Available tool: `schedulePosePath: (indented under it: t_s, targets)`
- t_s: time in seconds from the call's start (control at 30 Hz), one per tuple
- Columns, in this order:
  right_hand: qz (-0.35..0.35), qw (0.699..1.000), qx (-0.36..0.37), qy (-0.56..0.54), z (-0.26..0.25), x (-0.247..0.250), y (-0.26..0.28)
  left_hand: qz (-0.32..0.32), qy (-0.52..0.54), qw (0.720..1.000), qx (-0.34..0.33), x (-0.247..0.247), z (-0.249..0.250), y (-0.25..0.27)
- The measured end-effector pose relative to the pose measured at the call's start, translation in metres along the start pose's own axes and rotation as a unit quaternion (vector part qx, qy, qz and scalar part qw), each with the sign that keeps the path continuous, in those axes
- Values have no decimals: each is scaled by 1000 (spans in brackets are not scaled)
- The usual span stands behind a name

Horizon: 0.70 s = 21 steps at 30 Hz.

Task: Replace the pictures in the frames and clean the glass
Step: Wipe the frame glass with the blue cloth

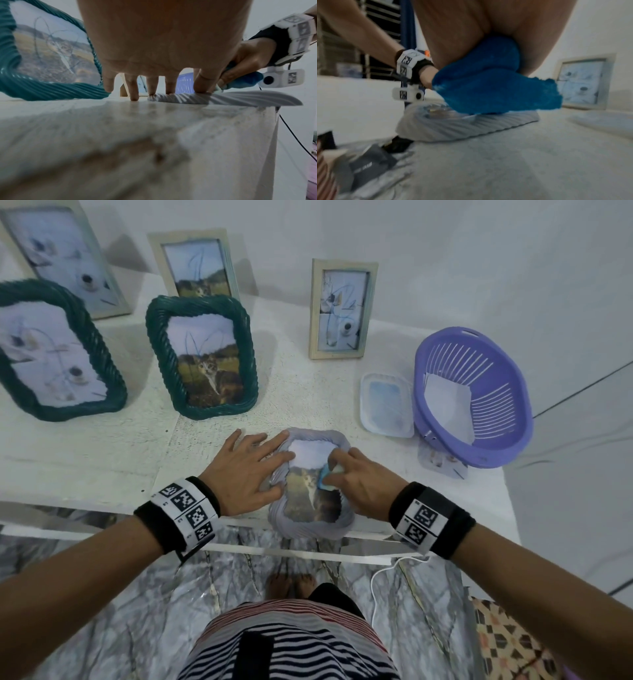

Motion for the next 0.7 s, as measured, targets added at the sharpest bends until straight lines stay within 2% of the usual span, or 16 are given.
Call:
schedulePosePath:
  t_s: [0.07, 0.13, 0.23, 0.4, 0.53, 0.63, 0.7]
  targets:
    - [7, 999, 2, -31, -8, -3, 0, -7, -2, 1000, 2, 0, -1, 0]
    - [-18, 998, 33, -57, -19, -11, 11, -16, -5, 1000, 4, -1, -1, -1]
    - [-43, 995, 79, -33, -23, -17, 26, -27, -3, 1000, 6, -1, -2, -2]
    - [-11, 1000, 4, 8, 2, 2, 10, -39, -3, 999, 10, -1, -2, -2]
    - [15, 999, -38, -8, 12, 5, -2, -48, 4, 999, 16, 1, -1, -2]
    - [11, 1000, -8, -25, -1, -1, 12, -60, 9, 998, 24, 0, 0, -1]
    - [-23, 999, 37, -30, -11, -9, 25, -66, 14, 997, 24, -1, 0, -1]
Point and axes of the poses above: each hand's wrist, its own y-axis away from the middle knuckle, its own x-axis out of the back of the hand, z = x × y, the point moved 4 cm from there along -y, towards the middle knuckle, and after that the axes turned 14 degrees about -z, right-handed, at the moved point
